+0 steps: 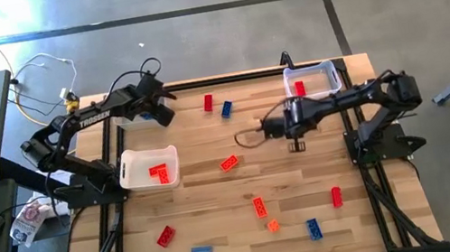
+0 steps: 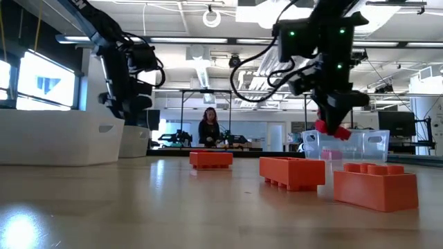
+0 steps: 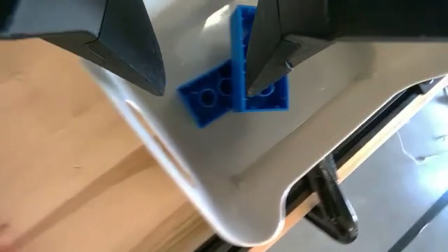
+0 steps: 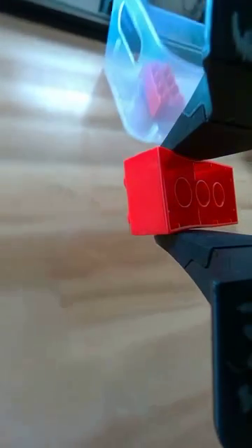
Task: Sort & place blocks by color
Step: Put the red game piece into the transparent bin
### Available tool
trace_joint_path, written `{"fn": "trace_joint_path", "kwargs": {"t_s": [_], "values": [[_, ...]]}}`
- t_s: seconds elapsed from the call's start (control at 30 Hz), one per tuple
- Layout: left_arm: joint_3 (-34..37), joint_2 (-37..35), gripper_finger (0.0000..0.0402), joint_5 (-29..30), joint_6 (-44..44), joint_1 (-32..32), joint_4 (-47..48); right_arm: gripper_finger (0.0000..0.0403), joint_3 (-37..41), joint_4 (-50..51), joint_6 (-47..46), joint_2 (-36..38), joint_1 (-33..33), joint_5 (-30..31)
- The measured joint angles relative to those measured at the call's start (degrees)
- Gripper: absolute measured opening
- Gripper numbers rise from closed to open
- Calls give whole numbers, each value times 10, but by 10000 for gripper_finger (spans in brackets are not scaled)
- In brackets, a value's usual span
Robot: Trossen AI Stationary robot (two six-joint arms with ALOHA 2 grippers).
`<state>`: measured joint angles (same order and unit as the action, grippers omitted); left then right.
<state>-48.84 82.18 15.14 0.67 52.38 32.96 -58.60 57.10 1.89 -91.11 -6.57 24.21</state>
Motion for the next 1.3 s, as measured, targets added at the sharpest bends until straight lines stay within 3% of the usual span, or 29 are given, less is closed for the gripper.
{"fn": "trace_joint_path", "kwargs": {"t_s": [0.8,1.03,1.3], "values": [[0,-161,184,-2,-9,-192,0,106,-145,21,44,1,-287,-6],[0,-176,184,-82,-13,-255,2,106,-145,16,6,1,-371,-71],[0,-171,184,-145,-2,-329,5,106,-136,5,-50,0,-412,-83]]}}
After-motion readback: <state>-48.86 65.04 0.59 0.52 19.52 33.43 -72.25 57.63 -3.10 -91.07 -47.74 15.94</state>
